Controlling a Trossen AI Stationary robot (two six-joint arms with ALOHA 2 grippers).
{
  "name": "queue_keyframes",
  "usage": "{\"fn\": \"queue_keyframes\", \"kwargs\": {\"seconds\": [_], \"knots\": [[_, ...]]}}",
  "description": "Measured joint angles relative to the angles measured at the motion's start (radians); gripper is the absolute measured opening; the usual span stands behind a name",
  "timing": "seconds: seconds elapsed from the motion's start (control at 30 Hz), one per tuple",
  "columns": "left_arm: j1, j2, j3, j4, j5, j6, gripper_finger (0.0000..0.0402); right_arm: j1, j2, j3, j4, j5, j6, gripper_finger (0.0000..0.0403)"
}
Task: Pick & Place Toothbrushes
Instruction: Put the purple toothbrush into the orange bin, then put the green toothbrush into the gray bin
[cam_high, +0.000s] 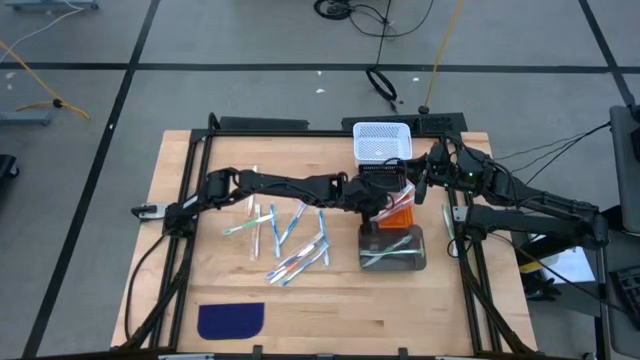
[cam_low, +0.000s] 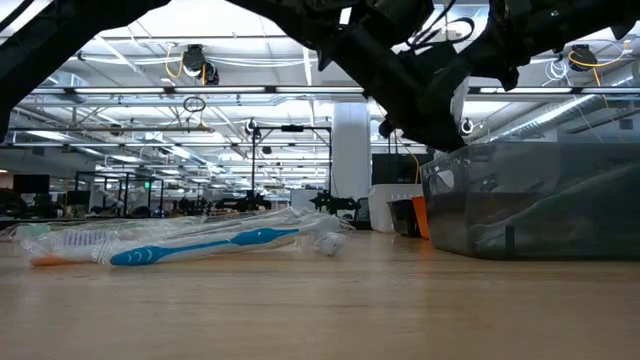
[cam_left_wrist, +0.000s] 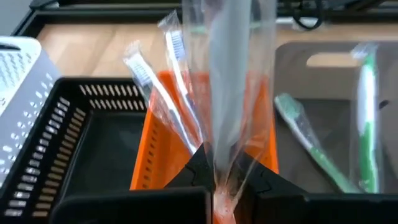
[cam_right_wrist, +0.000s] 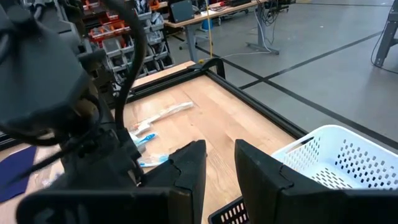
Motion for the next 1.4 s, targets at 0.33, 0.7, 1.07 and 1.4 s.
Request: {"fn": "queue_keyframes", "kwargs": {"seconds": [0.33,0.7,1.07,1.4], "knots": [[-0.008,0.0,-0.002,-0.005,-0.012,0.003,0.011,0.0,0.0,0.0,-0.001,0.0,0.0,0.0078],[-0.008,0.0,-0.002,0.003,-0.012,0.001,0.019,0.0,0.0,0.0,-0.006,0.0,0.01,0.0078],[-0.008,-0.012,-0.002,-0.008,-0.012,-0.002,0.0175,0.0,0.0,0.0,-0.167,0.018,0.115,0.0071],[-0.017,-0.014,-0.002,-0.009,-0.011,-0.002,0.017,0.0,0.042,0.122,-0.579,0.028,0.204,0.005]]}}
